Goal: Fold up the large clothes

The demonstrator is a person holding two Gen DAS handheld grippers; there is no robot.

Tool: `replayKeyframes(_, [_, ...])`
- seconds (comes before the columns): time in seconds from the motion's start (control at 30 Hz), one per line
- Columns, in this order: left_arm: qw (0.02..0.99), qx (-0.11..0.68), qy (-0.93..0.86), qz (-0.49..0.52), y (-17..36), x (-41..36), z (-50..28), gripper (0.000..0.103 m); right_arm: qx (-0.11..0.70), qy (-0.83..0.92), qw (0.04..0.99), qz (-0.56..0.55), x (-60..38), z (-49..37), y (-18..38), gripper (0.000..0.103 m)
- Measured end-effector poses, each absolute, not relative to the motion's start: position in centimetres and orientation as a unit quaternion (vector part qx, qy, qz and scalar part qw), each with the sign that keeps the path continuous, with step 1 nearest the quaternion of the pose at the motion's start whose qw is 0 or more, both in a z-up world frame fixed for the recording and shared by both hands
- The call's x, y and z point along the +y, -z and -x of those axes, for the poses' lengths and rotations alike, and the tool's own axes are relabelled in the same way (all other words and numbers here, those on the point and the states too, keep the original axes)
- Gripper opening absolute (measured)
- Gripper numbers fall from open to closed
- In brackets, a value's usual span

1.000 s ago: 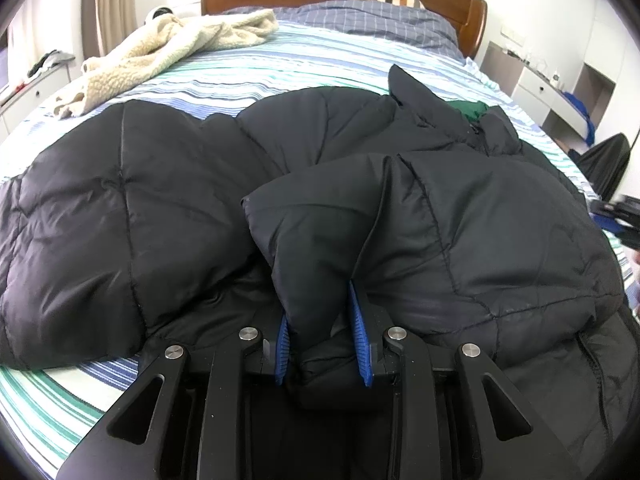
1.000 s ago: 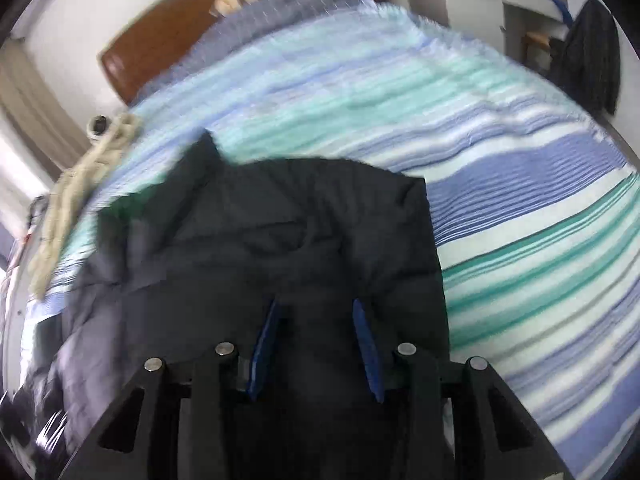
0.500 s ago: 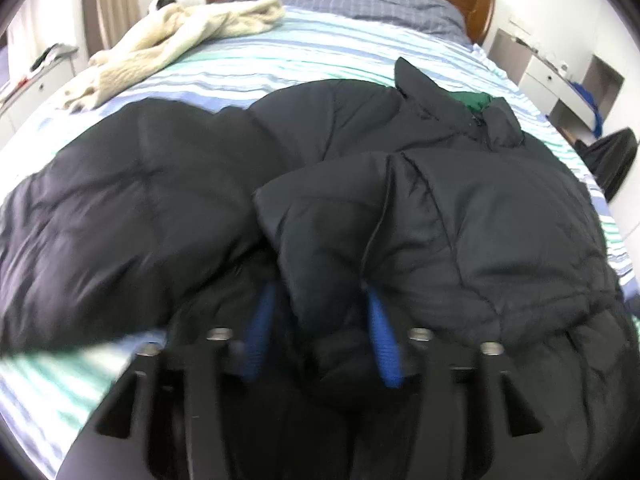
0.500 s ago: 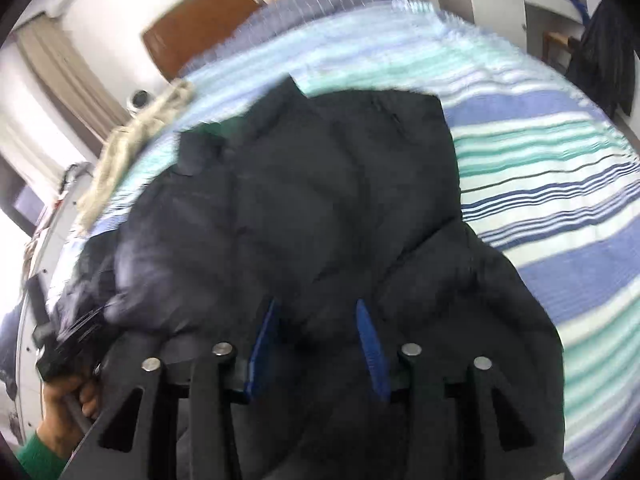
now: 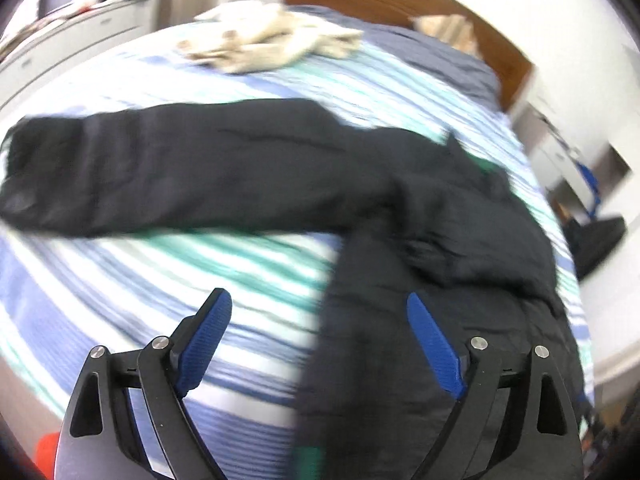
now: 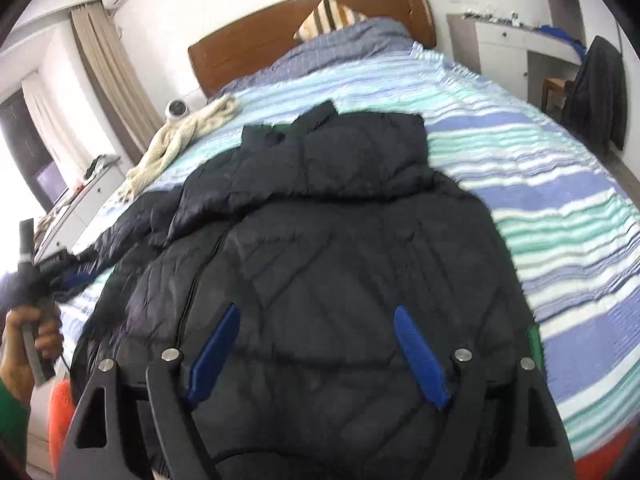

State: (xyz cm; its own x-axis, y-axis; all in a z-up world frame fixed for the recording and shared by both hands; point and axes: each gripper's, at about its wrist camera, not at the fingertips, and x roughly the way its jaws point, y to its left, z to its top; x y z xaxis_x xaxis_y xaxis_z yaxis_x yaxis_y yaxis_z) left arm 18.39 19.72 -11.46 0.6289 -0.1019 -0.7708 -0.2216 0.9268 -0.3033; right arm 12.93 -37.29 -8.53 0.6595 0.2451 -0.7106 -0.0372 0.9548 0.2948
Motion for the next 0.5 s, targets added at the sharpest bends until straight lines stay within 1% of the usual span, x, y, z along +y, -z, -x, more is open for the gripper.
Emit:
replayKeyframes(0.17, [0.866, 0.428, -0.103, 0.237, 13.4, 25.4, -18.3, 0.090, 0.410, -0.094, 0.898, -0.130, -36.0, -11.1, 8.8, 0.082])
replayKeyframes(0.3, [0.835, 0.431, -0.170, 0.297, 15.9, 30.2, -19.2, 0.090, 0.413, -0.107, 0.898, -0.107, -34.2, -10.3, 8.8, 0.082])
replayKeyframes(0.4, [0.819, 0.407, -0.196, 0.354, 17.2, 33.2, -19.7, 0.090, 0.411, -0.119, 0.900, -0.088, -33.2, -9.7, 8.3, 0.082])
replayKeyframes(0.5, [0.814, 0.381, -0.203, 0.387, 17.3, 34.8, -20.1, 0.091, 0.405, -0.132, 0.902, -0.070, -32.6, -8.8, 7.4, 0.082])
